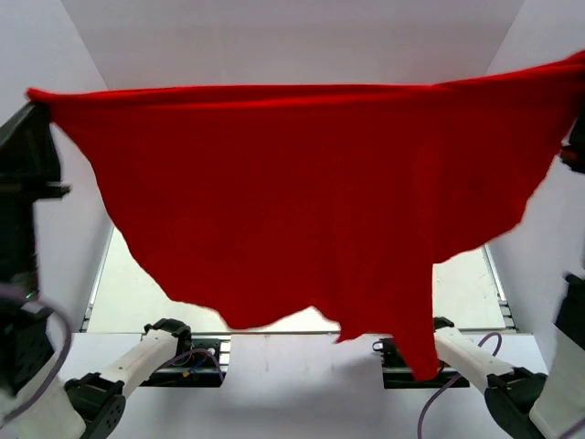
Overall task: Fold and stack the t-shirts
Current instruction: Flatten out the tshirt
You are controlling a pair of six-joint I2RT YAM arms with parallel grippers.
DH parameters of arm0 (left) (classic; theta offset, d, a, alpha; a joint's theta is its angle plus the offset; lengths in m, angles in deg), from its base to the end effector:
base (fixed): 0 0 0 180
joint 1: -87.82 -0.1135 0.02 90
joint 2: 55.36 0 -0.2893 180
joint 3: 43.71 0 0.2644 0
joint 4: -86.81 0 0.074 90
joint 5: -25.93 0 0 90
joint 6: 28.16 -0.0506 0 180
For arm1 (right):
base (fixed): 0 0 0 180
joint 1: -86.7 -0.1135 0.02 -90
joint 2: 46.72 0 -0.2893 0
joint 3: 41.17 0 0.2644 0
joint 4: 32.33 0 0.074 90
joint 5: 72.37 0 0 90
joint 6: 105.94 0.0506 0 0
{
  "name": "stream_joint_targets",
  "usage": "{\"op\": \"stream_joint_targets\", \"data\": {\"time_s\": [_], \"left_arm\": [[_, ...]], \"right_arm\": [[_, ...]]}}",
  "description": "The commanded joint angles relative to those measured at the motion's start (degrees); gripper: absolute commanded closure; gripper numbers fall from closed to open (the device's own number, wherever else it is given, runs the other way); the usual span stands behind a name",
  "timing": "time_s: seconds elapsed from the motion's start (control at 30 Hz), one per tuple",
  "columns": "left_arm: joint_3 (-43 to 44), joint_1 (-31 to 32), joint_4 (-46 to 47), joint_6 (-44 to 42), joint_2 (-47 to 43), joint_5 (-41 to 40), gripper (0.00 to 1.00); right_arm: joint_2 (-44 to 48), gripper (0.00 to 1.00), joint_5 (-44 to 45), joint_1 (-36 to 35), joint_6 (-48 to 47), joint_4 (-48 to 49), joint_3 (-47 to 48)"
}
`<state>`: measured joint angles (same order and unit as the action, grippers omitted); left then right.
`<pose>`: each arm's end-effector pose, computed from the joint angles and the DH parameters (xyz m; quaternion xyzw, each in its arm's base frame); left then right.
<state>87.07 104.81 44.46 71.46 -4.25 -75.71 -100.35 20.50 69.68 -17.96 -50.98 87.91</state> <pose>-0.0123 0.0144 0.6737 -0.0623 0.4463 -0.1614 0.8780 -0.0155 -0.0074 0.7066 -0.0236 0.2856 0.1180 0.9508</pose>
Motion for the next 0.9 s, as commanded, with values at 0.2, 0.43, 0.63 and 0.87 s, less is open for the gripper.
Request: {"op": "stream_joint_targets", "data": {"time_s": [0.2, 0.43, 0.63, 0.87], "left_arm": [[-26.23, -1.09, 4.10, 5.99, 20.82, -22.52, 1.00], [-29.09, -3.28, 6.82, 9.09, 47.46, -24.05, 1.00], [-0.91, -6.10, -7.74, 9.62, 78.67, -23.35, 0.01], [0.33, -6.10, 2.31, 3.39, 76.71, -12.12, 0.00]], "right_arm": [[-14.52, 1.00, 21.46, 0.58, -5.64, 15.03, -29.18], [-41.94, 1.00, 14.11, 1.98, 0.86, 12.15, -27.38], [-69.24, 0.10, 2.67, 2.25, 3.16, -7.00, 3.01], [-68.65, 0.10, -4.26, 1.72, 2.37, -1.85, 0.69]]}}
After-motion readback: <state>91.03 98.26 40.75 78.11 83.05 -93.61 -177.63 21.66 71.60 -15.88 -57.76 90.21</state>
